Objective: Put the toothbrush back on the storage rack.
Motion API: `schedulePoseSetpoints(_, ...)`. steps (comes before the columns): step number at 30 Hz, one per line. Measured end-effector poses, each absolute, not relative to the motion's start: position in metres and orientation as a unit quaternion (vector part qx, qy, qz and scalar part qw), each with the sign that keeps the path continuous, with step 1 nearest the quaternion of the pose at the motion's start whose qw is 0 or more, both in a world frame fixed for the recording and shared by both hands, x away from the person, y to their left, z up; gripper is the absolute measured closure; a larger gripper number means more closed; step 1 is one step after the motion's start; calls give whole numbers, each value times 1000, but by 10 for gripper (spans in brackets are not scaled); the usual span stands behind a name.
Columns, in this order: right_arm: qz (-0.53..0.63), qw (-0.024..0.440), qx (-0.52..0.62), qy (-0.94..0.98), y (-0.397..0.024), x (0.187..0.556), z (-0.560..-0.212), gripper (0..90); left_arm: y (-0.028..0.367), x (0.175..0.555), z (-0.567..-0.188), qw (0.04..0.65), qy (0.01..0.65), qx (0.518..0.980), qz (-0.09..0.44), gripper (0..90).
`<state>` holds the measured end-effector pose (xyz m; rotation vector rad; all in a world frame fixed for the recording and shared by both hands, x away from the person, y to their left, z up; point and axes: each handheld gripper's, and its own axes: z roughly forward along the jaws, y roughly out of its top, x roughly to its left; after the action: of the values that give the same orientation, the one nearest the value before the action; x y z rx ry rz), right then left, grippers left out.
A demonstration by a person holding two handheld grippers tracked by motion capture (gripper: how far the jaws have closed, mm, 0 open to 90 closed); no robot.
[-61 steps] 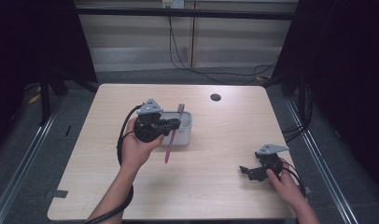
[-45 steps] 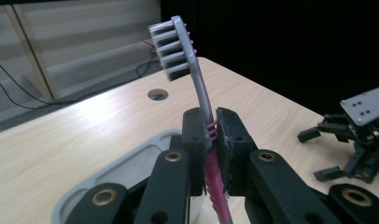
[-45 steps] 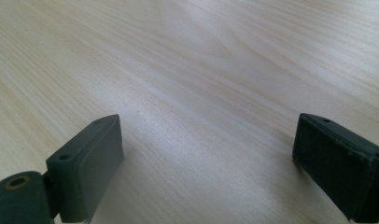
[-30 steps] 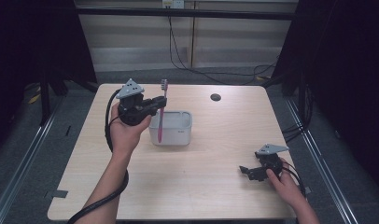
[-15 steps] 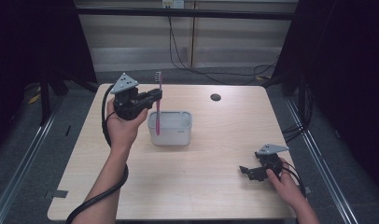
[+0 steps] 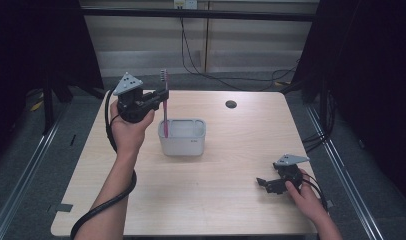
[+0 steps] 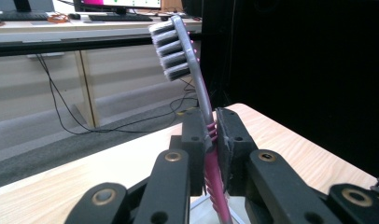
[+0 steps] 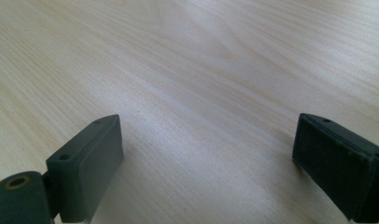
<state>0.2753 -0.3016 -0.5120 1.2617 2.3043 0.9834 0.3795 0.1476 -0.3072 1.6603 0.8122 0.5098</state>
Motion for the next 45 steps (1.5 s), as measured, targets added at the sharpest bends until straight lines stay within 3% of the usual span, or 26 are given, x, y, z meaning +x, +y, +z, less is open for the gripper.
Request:
schedulePoseSetpoints(28, 346, 168, 443, 810, -302, 275, -512, 81, 155, 399, -301, 573, 356, 695, 249, 821)
schedulePoseSetpoints(45, 346, 168, 443, 810, -302, 275, -512, 81, 152, 411, -326, 557, 369, 695, 265, 819)
